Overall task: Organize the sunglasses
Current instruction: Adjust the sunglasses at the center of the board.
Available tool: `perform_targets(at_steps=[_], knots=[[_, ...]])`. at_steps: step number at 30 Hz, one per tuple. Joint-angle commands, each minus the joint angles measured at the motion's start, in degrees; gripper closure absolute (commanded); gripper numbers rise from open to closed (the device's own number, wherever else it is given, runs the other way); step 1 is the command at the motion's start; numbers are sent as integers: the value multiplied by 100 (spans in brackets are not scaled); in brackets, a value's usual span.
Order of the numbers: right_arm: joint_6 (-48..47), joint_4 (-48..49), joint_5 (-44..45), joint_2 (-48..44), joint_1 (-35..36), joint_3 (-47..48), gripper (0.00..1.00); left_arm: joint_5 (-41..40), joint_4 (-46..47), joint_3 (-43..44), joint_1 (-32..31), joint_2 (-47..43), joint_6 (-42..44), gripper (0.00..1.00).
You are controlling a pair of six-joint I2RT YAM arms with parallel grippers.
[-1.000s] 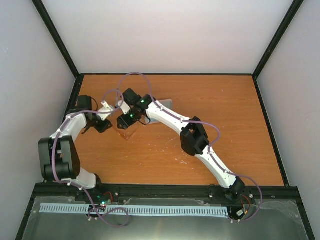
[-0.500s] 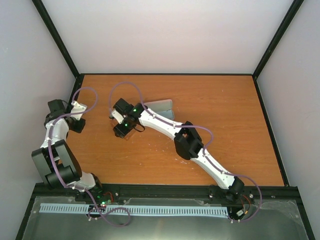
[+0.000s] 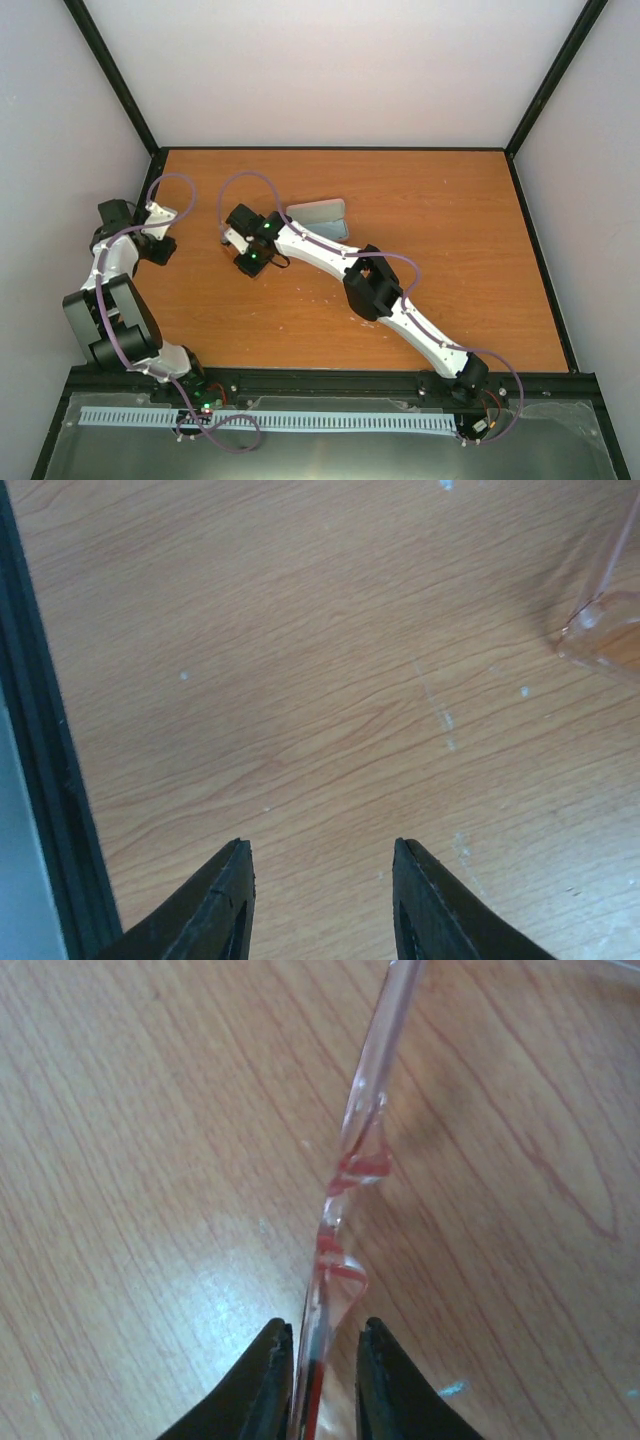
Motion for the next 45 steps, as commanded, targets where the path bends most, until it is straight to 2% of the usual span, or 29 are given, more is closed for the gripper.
perform_targets(at_steps=[1,7,13,19,21,24,26,28,33,40,45], knots=[[-49,-54,-28,-90,52,-6,82,658,-172,217,22,135,56,61],[-227,-107,-268,-624,54,-517,87,1289,-538,530,-219,568,-11,61],[-813,-177,-370,-1617,82,-1825,87,1422,-529,753,-594,862,-123,62],[-960,-402,-452,-2321,99,-2881,91,1483,-561,1002,-625,1178,-113,62],[-873,-381,-396,-2488,101,-3093,89,1478,-511,1008,-649,1238,-105,62],[-472,-109,-145,-2602,87,-3100,86,1291,-561,1031,-779,1457,-39,65],[-43,-94,-18,-2501,26,-2842,91,1216,-550,1022,-898,1673,31,71],[504,-158,78,-2364,-90,-2608,97,1185,-455,1013,-1047,1800,55,73],[1292,-83,-118,-2422,-331,-2946,97,1148,-440,1242,-1610,2210,-12,73],[1631,-495,55,-1927,-527,-2813,97,1080,-469,1154,-1900,2347,47,74],[1637,-795,-34,-1514,-553,-2459,97,1156,-573,839,-1948,2147,69,79]])
